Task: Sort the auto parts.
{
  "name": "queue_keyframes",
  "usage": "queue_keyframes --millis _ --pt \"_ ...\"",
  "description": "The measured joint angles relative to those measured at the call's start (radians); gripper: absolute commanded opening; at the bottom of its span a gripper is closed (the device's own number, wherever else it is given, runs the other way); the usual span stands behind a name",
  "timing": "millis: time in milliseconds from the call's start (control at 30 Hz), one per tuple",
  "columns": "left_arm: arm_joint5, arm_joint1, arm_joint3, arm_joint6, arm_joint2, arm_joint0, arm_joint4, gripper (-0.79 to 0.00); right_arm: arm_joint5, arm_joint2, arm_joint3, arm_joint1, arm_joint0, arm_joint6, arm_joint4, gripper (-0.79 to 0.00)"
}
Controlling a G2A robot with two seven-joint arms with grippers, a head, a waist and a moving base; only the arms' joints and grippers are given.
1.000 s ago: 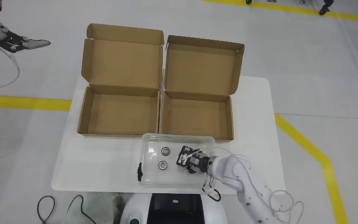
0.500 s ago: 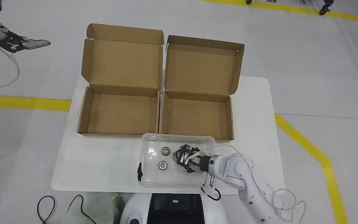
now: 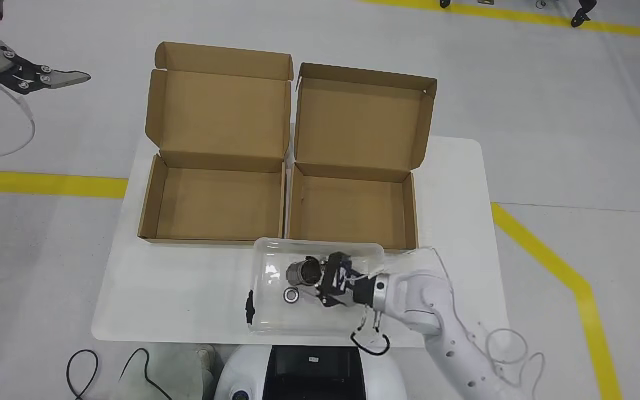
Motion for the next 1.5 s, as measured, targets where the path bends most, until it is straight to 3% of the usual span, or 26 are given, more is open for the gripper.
queue_keyframes --millis 333,600,1500 --pt "0.000 0.000 0.000 0.000 0.000 0.000 0.000 0.000 -0.025 -0.017 0.020 -0.008 0.061 -0.241 0.008 -0.785" --pt "0.000 0.000 0.000 0.000 0.000 0.000 0.000 0.000 -0.011 0.030 -0.093 0.003 0.059 -0.338 -0.046 -0.785" --pt "0.000 0.000 0.000 0.000 0.000 0.000 0.000 0.000 -0.035 0.157 -0.257 0.023 0.151 -0.342 0.131 -0.785"
